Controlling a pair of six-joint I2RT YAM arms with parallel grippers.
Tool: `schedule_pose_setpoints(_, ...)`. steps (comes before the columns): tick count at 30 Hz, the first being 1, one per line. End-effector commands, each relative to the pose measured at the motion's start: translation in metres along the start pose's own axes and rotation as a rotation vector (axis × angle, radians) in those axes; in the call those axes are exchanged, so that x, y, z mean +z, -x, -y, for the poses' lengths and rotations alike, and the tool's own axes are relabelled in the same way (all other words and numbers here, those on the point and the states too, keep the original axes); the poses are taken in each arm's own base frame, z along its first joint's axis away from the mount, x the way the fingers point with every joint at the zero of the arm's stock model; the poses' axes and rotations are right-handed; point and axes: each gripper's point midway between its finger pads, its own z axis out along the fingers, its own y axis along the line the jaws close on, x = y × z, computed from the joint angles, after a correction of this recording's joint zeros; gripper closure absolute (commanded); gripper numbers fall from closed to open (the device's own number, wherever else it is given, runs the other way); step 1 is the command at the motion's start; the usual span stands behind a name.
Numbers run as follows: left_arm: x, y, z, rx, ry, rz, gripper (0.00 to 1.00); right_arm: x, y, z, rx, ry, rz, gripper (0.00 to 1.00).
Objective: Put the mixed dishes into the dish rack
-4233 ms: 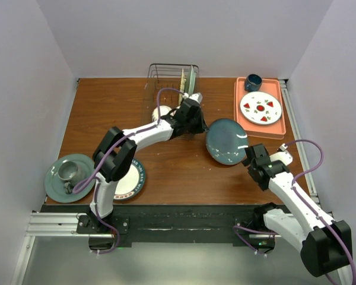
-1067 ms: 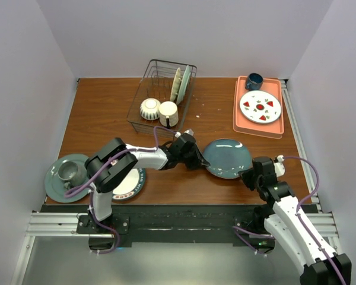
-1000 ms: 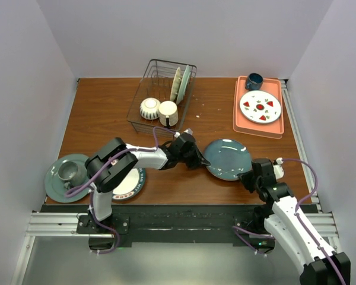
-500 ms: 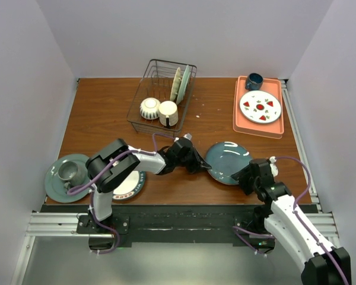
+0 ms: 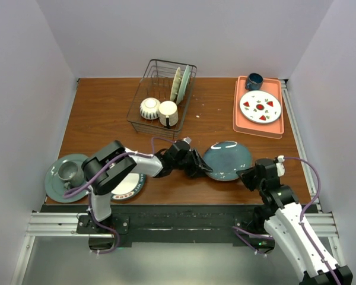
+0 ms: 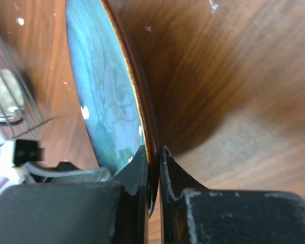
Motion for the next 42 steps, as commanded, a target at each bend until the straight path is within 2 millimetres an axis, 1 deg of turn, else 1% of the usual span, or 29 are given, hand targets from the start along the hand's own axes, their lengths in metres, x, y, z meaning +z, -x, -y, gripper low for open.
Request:
schedule_pose_setpoints(1, -0.033, -0.018, 0.067, 0.246, -0.185, -0.018, 0.44, -0.027, 0.026, -0.025, -0.100, 0.050, 0.093, 1.00)
schedule_pose_setpoints(2, -0.035, -0.015, 0.065, 0.297, -0.169, 0.001, 0.39, -0.032, 0.032, -0.029, -0.109, 0.055, 0.113, 1.00)
schedule_pose_setpoints(3, -0.039, -0.014, 0.061, 0.323, -0.126, 0.011, 0.32, -0.036, 0.036, -0.032, -0.130, 0.058, 0.127, 1.00)
schedule_pose_setpoints(4, -0.042, -0.005, 0.066, 0.365, -0.113, 0.053, 0.28, -0.045, 0.044, -0.043, -0.132, 0.080, 0.158, 1.00)
schedule_pose_setpoints(6, -0.052, 0.004, 0.050, 0.468, 0.006, 0.090, 0.23, -0.053, 0.052, -0.052, -0.157, 0.092, 0.180, 1.00)
schedule_pose_setpoints(7, -0.056, 0.016, 0.052, 0.510, 0.036, 0.146, 0.22, -0.061, 0.061, -0.062, -0.162, 0.112, 0.216, 1.00)
schedule_pose_setpoints(9, -0.075, 0.031, 0.039, 0.570, 0.138, 0.196, 0.19, -0.067, 0.065, -0.070, -0.179, 0.133, 0.226, 1.00)
schedule_pose_setpoints(10, -0.082, 0.042, 0.039, 0.590, 0.166, 0.244, 0.17, -0.072, 0.070, -0.077, -0.183, 0.145, 0.244, 1.00)
schedule_pose_setpoints(12, -0.104, 0.067, 0.038, 0.611, 0.223, 0.325, 0.14, -0.079, 0.076, -0.088, -0.197, 0.174, 0.269, 1.00)
schedule_pose_setpoints(13, -0.117, 0.088, 0.033, 0.610, 0.271, 0.371, 0.12, -0.080, 0.079, -0.092, -0.202, 0.180, 0.281, 1.00)
schedule_pose_setpoints(16, -0.150, 0.129, 0.048, 0.652, 0.288, 0.490, 0.11, -0.085, 0.085, -0.107, -0.234, 0.205, 0.297, 1.00)
schedule_pose_setpoints(17, -0.155, 0.135, 0.052, 0.675, 0.299, 0.507, 0.12, -0.086, 0.086, -0.112, -0.247, 0.215, 0.301, 1.00)
schedule_pose_setpoints(18, -0.163, 0.146, 0.065, 0.699, 0.300, 0.549, 0.13, -0.089, 0.088, -0.117, -0.253, 0.227, 0.306, 1.00)
schedule_pose_setpoints(19, -0.166, 0.153, 0.069, 0.763, 0.316, 0.559, 0.15, -0.090, 0.090, -0.121, -0.261, 0.234, 0.310, 1.00)
schedule_pose_setpoints(20, -0.163, 0.159, 0.070, 0.787, 0.335, 0.564, 0.19, -0.089, 0.090, -0.126, -0.276, 0.244, 0.312, 1.00)
schedule_pose_setpoints(21, -0.165, 0.167, 0.080, 0.812, 0.337, 0.592, 0.21, -0.091, 0.093, -0.130, -0.283, 0.254, 0.319, 1.00)
schedule_pose_setpoints(22, -0.164, 0.174, 0.082, 0.851, 0.349, 0.598, 0.24, -0.092, 0.093, -0.134, -0.291, 0.263, 0.321, 1.00)
schedule_pose_setpoints(23, -0.157, 0.179, 0.080, 0.856, 0.364, 0.590, 0.32, -0.092, 0.094, -0.137, -0.307, 0.270, 0.329, 1.00)
schedule_pose_setpoints(27, -0.150, 0.197, 0.107, 0.913, 0.306, 0.634, 0.43, -0.098, 0.100, -0.144, -0.332, 0.271, 0.347, 1.00)
schedule_pose_setpoints(28, -0.148, 0.203, 0.106, 0.912, 0.319, 0.638, 0.45, -0.099, 0.100, -0.144, -0.334, 0.273, 0.347, 1.00)
schedule_pose_setpoints(29, -0.136, 0.209, 0.090, 0.901, 0.372, 0.598, 0.49, -0.100, 0.101, -0.146, -0.340, 0.281, 0.350, 1.00)
schedule_pose_setpoints(30, -0.137, 0.217, 0.096, 0.897, 0.385, 0.611, 0.52, -0.102, 0.100, -0.147, -0.342, 0.291, 0.349, 1.00)
schedule_pose_setpoints(31, -0.134, 0.223, 0.088, 0.885, 0.421, 0.607, 0.54, -0.104, 0.100, -0.148, -0.341, 0.295, 0.350, 1.00)
schedule_pose_setpoints(32, -0.126, 0.226, 0.071, 0.872, 0.477, 0.579, 0.59, -0.104, 0.101, -0.149, -0.345, 0.296, 0.351, 1.00)
schedule_pose_setpoints(33, -0.124, 0.229, 0.070, 0.868, 0.491, 0.581, 0.61, -0.106, 0.101, -0.150, -0.344, 0.300, 0.353, 1.00)
schedule_pose_setpoints(37, -0.109, 0.230, 0.052, 0.852, 0.515, 0.545, 0.69, -0.108, 0.101, -0.153, -0.346, 0.310, 0.349, 1.00)
schedule_pose_setpoints(39, -0.103, 0.228, 0.045, 0.849, 0.525, 0.517, 0.76, -0.110, 0.103, -0.155, -0.347, 0.311, 0.354, 1.00)
schedule_pose_setpoints(40, -0.100, 0.227, 0.038, 0.847, 0.543, 0.497, 0.81, -0.111, 0.103, -0.155, -0.346, 0.312, 0.356, 1.00)
schedule_pose_setpoints(42, -0.095, 0.222, 0.035, 0.845, 0.534, 0.464, 0.88, -0.113, 0.105, -0.156, -0.348, 0.312, 0.362, 1.00)
